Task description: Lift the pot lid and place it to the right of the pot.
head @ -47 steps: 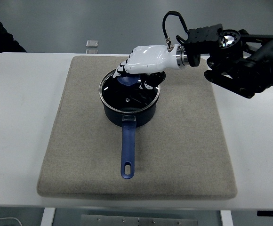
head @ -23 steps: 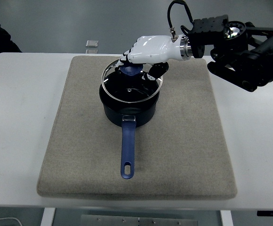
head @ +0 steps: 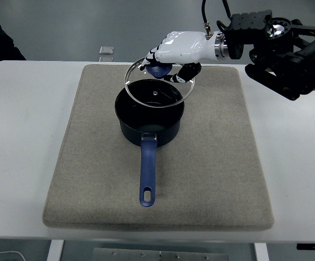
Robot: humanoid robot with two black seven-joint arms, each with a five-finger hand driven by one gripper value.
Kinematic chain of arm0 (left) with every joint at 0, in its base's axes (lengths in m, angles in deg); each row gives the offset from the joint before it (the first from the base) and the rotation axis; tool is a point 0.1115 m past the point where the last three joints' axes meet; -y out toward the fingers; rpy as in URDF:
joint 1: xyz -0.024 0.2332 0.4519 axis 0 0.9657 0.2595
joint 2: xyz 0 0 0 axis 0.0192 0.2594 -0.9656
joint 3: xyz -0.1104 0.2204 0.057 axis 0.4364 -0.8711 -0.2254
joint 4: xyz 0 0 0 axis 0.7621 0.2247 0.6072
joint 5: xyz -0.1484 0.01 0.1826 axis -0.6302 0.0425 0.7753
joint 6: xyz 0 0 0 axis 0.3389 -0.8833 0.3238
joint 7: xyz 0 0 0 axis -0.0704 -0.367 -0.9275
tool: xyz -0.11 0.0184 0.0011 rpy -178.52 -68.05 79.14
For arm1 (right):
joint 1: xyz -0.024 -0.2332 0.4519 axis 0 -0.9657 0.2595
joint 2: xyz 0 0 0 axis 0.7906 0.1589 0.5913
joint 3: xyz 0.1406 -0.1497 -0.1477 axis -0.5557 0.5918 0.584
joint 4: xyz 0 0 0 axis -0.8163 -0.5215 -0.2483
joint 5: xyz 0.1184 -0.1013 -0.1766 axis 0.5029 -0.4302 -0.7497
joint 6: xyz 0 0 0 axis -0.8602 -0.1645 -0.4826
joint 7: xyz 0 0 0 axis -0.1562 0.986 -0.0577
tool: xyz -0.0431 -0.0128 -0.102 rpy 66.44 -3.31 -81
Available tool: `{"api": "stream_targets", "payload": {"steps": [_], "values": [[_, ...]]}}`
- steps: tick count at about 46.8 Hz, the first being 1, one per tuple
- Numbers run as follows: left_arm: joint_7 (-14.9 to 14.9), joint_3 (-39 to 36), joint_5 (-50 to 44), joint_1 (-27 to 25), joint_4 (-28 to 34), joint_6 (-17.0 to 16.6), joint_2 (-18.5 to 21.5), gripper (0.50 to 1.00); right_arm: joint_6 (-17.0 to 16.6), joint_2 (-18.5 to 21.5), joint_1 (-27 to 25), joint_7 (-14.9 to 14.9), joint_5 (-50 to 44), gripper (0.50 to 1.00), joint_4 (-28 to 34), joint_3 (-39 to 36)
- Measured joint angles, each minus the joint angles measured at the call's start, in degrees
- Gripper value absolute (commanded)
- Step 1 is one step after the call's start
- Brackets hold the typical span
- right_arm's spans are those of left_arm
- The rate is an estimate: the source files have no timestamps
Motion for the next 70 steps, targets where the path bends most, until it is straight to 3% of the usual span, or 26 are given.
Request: {"api": "stream_targets", "payload": {"steps": [55,70], "values": [[0.0,0.0,0.0,0.0,0.0,0.0,0.0,1.000,-0.3,-1.0,-3.7,0.0,-0.1,0.500,12.3,0.2],[0.0,0.0,0.0,0.0,0.0,0.0,0.0,1.000,-0.1,-4.6,-6.5,0.0,-0.4,0.500,12.5,0.9]]}}
